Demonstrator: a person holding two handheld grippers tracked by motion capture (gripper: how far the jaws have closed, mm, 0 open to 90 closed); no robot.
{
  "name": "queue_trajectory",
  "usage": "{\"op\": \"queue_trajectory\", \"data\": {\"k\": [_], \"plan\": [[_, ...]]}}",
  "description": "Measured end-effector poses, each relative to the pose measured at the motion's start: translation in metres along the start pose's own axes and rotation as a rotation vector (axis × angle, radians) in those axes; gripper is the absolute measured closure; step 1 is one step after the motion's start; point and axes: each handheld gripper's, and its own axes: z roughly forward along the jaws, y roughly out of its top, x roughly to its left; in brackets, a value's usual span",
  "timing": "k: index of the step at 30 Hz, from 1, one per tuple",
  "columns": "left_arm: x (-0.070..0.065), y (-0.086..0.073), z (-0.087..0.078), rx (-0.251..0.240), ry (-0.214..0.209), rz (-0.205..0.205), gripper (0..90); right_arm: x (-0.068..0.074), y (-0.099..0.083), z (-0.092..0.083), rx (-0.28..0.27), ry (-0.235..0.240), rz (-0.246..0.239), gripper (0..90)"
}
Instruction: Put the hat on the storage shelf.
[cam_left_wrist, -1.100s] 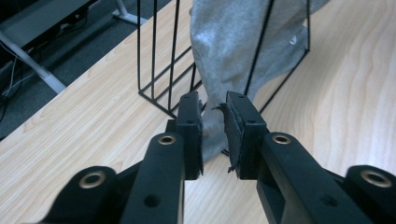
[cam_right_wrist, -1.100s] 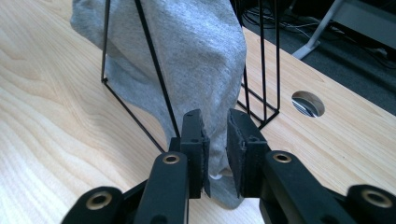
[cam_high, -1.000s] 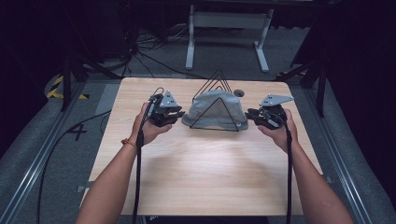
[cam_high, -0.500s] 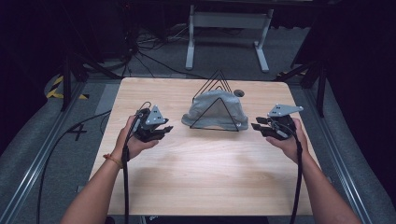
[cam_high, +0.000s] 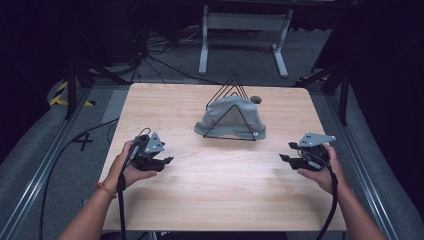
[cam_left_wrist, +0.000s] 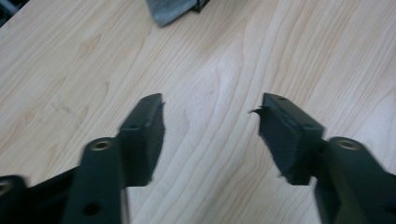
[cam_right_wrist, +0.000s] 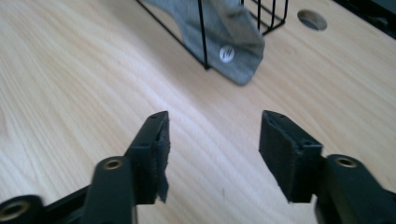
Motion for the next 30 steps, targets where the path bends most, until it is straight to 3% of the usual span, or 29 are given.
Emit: {"op": "queue_trajectory", "data": {"k": [6,11,12,13,15,16,20,22,30], "plan": [[-0.015,-0.025,0.001,0.023,0.0,-0.006,26.9,0.004,-0.03,-0.005,0.001,-0.012,0.039,33.1],[-0.019,-0.043,0.003,0.014,-0.032,-0.039,24.0,0.006,-0.056,-0.007,0.015,-0.014,0.069,31.0],[-0.02,-0.05,0.005,0.004,-0.056,-0.054,22.7,0.005,-0.069,-0.005,0.01,-0.001,0.109,30.7],[-0.02,-0.05,0.005,0.004,-0.056,-0.054,22.8,0.005,-0.073,-0.004,0.018,0.006,0.118,30.3],[-0.025,-0.06,0.01,-0.003,-0.098,-0.074,22.0,0.004,-0.084,-0.001,0.041,0.008,0.124,29.6],[-0.025,-0.06,0.01,-0.003,-0.098,-0.074,20.2,0.004,-0.084,-0.001,0.041,0.008,0.124,29.6],[-0.023,-0.07,0.013,-0.063,-0.137,-0.155,19.3,0.002,-0.098,0.001,0.007,0.041,0.19,24.6],[-0.022,-0.071,0.014,-0.054,-0.142,-0.175,17.7,0.001,-0.102,0.001,-0.016,0.024,0.214,22.9],[-0.022,-0.071,0.014,-0.047,-0.13,-0.184,14.8,0.001,-0.102,0.002,-0.017,0.023,0.216,22.2]]}}
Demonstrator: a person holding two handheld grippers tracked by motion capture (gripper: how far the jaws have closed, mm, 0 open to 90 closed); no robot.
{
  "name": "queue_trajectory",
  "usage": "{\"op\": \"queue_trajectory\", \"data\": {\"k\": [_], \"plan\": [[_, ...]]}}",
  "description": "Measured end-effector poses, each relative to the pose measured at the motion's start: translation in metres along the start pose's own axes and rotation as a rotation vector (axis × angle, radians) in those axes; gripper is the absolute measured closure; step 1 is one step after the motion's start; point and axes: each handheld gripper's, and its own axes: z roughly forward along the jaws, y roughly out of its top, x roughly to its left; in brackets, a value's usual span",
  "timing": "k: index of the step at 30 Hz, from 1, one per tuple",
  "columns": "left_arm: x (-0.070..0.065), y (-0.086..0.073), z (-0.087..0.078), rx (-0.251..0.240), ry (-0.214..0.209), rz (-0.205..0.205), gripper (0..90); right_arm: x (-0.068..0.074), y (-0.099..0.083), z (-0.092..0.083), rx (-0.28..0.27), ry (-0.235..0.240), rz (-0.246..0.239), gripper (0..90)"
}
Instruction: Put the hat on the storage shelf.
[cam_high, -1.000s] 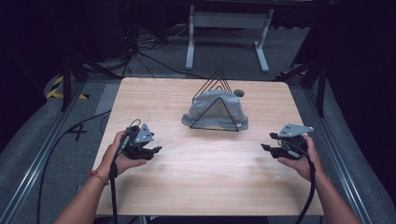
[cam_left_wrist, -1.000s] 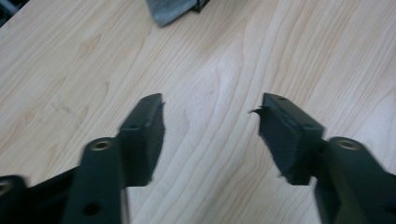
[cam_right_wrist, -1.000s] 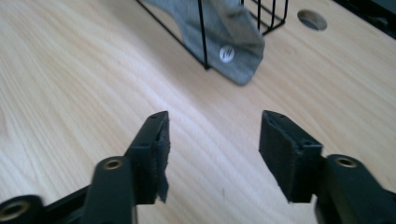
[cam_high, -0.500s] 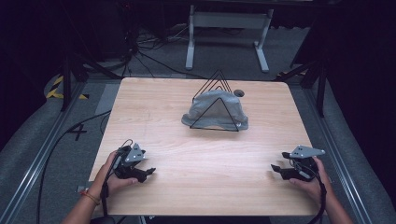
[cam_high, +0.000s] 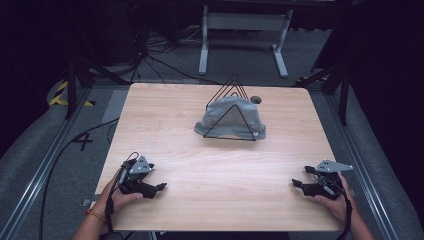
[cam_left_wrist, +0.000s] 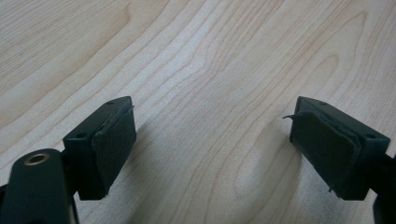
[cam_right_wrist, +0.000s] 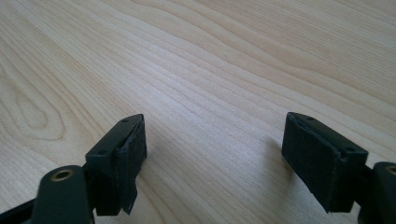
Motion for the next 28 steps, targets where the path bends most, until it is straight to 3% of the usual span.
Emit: {"op": "queue_trajectory", "data": {"k": [28], "plan": [[-0.0001,-0.0001,0.0001,-0.002,0.002,-0.001,14.7,-0.0015,0.0008,0.0009,0.004,-0.019,0.014,20.0]]}}
